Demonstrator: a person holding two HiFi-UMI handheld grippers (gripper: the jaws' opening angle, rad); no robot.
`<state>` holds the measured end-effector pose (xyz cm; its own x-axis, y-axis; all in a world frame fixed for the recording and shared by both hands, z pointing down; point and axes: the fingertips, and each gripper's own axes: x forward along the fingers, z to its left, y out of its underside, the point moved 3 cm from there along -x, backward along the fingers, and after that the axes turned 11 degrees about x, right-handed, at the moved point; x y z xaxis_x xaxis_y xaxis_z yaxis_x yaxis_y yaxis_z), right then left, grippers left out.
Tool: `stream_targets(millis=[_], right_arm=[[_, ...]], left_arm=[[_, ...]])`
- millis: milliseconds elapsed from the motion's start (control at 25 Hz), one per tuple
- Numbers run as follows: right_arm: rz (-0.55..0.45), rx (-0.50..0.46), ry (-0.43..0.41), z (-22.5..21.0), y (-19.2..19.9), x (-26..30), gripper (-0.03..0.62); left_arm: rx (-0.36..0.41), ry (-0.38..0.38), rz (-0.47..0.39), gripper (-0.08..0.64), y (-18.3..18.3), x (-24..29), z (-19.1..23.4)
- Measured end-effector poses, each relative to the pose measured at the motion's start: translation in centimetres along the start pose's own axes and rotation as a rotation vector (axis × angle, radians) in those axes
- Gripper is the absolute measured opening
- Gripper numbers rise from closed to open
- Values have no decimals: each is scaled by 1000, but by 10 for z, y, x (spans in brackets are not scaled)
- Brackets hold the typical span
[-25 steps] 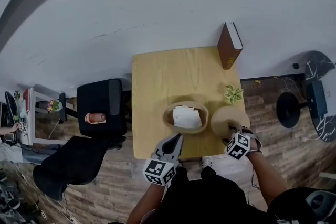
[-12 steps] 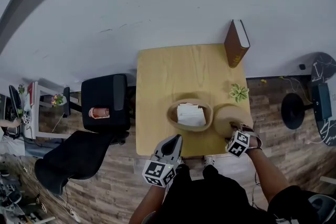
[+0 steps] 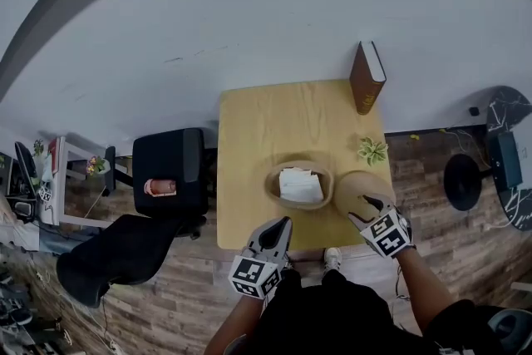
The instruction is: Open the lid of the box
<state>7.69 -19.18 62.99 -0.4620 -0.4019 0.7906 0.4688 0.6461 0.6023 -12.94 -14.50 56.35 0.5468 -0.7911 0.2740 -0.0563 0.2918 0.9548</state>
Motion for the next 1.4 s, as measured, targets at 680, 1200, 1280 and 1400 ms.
stream_targets(millis=[680, 1200, 1280, 1400], right_arm=[[-642, 114, 149, 31, -107, -132, 30], [-727, 58, 160, 44, -125, -150, 18], [-727, 44, 153, 48, -127, -151, 18], [-714, 22, 140, 54, -131, -151, 18]], left_arm=[[82, -29, -109, 19, -60, -10, 6], [160, -17, -134, 18, -82, -23, 3], [168, -16, -136, 18, -84, -26, 4], [178, -17, -132, 18, -85, -30, 7]])
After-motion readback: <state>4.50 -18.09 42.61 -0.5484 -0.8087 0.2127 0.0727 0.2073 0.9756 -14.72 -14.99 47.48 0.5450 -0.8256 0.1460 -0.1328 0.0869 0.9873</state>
